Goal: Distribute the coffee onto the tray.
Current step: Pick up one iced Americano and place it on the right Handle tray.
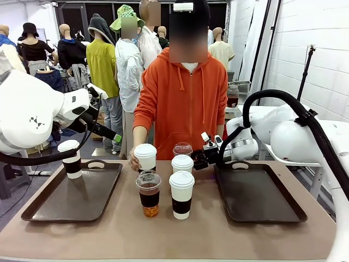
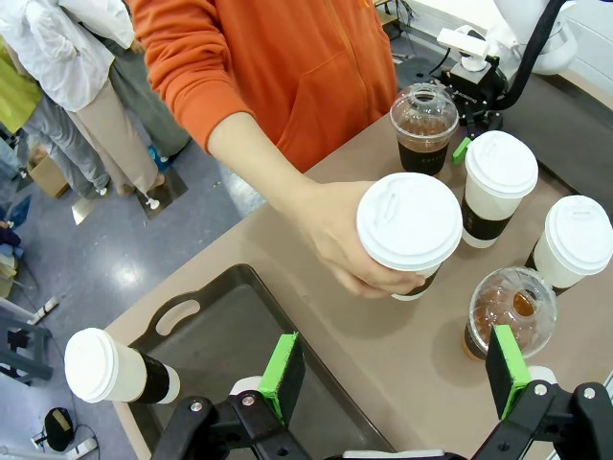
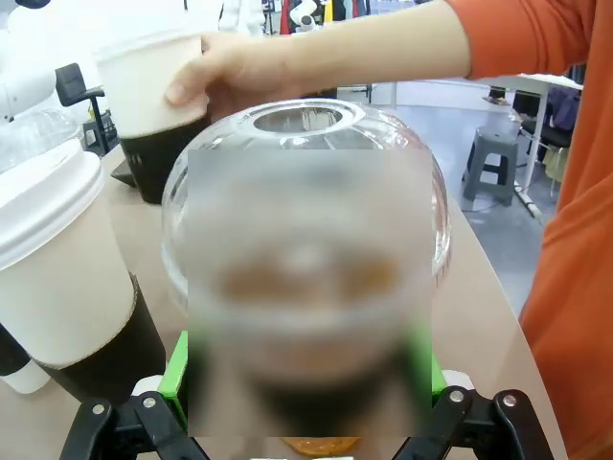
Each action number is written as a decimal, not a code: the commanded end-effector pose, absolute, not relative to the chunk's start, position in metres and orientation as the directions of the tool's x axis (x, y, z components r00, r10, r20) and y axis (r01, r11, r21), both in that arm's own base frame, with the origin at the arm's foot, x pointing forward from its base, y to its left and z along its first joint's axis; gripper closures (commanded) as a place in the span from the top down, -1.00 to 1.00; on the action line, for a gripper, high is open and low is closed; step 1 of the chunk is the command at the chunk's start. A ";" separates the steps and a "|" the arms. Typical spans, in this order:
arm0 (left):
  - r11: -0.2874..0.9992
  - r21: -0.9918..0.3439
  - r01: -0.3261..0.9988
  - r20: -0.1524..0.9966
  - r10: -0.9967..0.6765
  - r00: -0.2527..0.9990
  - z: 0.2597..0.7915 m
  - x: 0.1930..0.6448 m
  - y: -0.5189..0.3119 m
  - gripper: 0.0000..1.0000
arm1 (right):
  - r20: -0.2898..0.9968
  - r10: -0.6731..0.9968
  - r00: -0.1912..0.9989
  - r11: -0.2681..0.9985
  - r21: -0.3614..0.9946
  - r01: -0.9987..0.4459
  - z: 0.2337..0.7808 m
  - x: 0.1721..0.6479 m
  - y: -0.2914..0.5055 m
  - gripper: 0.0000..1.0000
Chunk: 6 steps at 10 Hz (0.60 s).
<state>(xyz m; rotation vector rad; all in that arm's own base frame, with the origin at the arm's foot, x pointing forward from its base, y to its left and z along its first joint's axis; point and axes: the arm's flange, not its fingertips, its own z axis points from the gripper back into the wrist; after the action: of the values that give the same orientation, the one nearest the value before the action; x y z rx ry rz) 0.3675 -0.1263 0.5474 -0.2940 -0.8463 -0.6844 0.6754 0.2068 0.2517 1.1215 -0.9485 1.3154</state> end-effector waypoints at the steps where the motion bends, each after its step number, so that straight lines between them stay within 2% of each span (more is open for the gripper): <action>1: 0.752 0.019 0.659 0.770 -0.432 0.470 0.548 0.368 -0.125 1.00 | 0.965 0.250 0.080 -0.098 0.107 -0.989 0.248 0.687 0.218 1.00; 6: 0.752 0.019 0.659 0.770 -0.432 0.470 0.548 0.368 -0.125 1.00 | 0.964 0.243 0.111 -0.096 0.137 -0.986 0.244 0.691 0.226 1.00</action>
<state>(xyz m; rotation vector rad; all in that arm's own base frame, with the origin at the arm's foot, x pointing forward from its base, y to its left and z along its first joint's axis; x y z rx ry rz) 0.3675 -0.1263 0.5474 -0.2940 -0.8463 -0.6844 0.6808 0.2224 0.2421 1.1514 -0.9159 1.2974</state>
